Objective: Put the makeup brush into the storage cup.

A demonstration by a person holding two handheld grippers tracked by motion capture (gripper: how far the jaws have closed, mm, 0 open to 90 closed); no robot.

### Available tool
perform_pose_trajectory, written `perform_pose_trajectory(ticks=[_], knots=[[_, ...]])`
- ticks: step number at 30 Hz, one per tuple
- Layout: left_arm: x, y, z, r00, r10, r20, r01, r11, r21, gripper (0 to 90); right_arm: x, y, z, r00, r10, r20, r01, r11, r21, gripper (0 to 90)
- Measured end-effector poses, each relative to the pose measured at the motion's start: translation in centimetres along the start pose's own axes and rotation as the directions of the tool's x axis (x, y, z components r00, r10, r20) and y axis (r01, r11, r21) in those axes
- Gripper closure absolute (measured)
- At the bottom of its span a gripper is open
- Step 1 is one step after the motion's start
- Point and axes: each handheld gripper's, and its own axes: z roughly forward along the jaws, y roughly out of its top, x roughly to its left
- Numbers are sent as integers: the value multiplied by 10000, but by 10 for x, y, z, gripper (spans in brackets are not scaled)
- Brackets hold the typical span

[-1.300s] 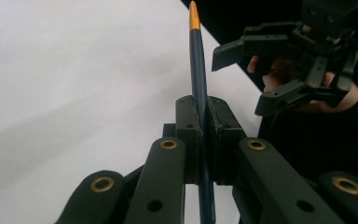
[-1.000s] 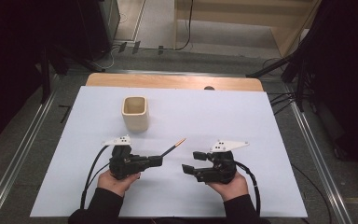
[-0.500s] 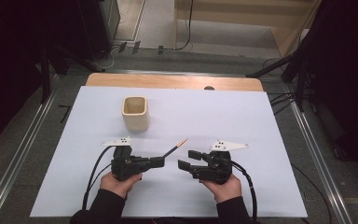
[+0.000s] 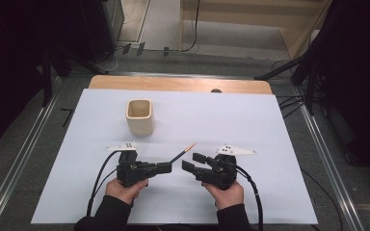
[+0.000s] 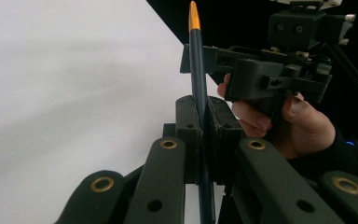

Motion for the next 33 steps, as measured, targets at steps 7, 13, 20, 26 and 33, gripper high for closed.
perform_pose_trajectory(ticks=[7,13,20,26,33], knots=[[4,0,0,9994,-230,251,233,9997,-119,850,1,-1,5,9994,338,-80,-342,9985,-437,383],[9,2,-4,9978,-457,482,477,9980,-417,850,1,-2,7,9971,728,-205,-743,9933,-882,387],[9,0,0,9966,-539,618,561,9978,-346,850,4,-2,15,9945,988,-354,-1025,9871,-1229,403],[10,0,0,9962,-554,668,579,9977,-365,850,5,-1,17,9914,1234,-433,-1284,9812,-1444,415],[10,-1,1,9953,-578,776,609,9974,-379,850,6,-2,20,9900,1292,-573,-1366,9784,-1551,427]])
